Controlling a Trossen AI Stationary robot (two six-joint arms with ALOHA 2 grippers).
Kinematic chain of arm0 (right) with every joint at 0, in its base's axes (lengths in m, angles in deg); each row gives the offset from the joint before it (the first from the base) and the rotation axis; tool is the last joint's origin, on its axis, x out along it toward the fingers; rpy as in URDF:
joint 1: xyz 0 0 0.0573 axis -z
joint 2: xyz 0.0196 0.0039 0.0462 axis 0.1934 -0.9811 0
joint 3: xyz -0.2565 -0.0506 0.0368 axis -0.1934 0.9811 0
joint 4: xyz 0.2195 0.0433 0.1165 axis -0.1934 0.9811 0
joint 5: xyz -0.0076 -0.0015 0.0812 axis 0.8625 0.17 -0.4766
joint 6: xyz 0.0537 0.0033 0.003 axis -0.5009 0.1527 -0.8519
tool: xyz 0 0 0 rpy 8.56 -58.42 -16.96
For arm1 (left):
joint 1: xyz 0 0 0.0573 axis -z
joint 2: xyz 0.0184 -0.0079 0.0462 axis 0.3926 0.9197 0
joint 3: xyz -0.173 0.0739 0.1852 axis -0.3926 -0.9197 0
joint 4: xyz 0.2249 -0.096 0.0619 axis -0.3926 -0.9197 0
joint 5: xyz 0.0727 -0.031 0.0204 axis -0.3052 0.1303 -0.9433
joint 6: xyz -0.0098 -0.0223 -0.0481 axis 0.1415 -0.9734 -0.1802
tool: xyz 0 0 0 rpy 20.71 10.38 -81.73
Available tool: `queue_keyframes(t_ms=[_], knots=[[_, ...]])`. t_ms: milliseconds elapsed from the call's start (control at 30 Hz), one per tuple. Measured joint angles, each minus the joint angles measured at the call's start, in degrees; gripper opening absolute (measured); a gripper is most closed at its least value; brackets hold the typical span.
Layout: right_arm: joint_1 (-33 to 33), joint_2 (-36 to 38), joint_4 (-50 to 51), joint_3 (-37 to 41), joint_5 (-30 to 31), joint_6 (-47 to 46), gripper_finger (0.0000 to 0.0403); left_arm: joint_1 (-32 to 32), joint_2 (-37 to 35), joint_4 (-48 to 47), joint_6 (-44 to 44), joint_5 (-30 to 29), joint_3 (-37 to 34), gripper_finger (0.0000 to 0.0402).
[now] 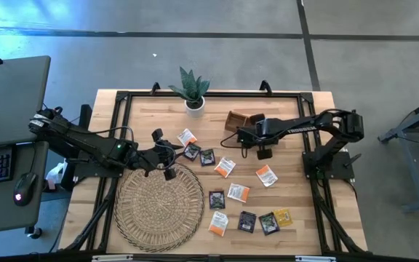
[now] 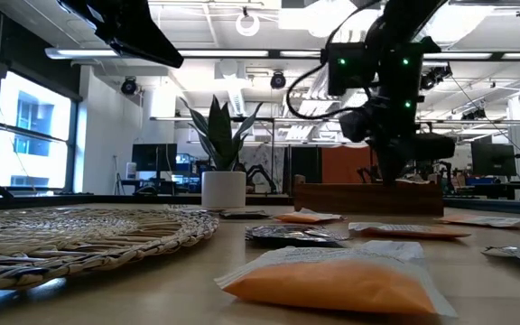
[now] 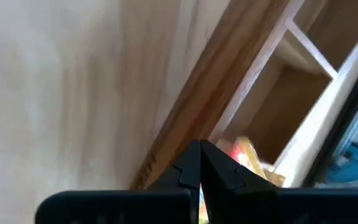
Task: Pick & Place Tea
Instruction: Put the orange tea bag into the right section of the wooden organizer
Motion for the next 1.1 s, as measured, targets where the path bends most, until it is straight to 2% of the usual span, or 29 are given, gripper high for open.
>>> queue_keyframes(t_ms=[167, 233, 500, 733, 900, 1000, 1100], knots=[[1.40, -0.03, 3.60, 1.91, 2.51, 0.00, 0.0000, 0.00, 0.00, 0.00, 0.00, 0.01, 0.00, 0.0091], [1.79, 0.00, 3.69, 1.94, 5.16, -0.19, 0.0000, 0.00, 0.00, 0.00, -0.01, 0.02, 0.00, 0.0091], [2.24, 0.02, 3.24, 1.94, 8.18, 3.85, 0.0000, 0.00, 0.00, 0.00, -0.01, 0.00, 0.00, 0.0091], [6.34, 0.02, 3.27, 1.94, 8.72, 5.07, 0.0000, 0.00, 0.00, 0.00, -0.01, 0.00, 0.00, 0.0091], [9.74, 0.02, 3.28, 1.94, 12.16, 6.99, 0.0000, 0.00, 0.00, 0.00, 0.00, 0.02, 0.00, 0.0091], [11.02, 0.02, 3.26, 1.94, 11.63, 7.73, 0.0000, 0.00, 0.00, 0.00, -0.01, 0.00, 0.00, 0.0091], [11.31, 0.02, 3.28, 1.94, 7.99, 7.71, 0.0000, 0.00, 0.00, 0.00, -0.01, 0.00, 0.00, 0.0091]])
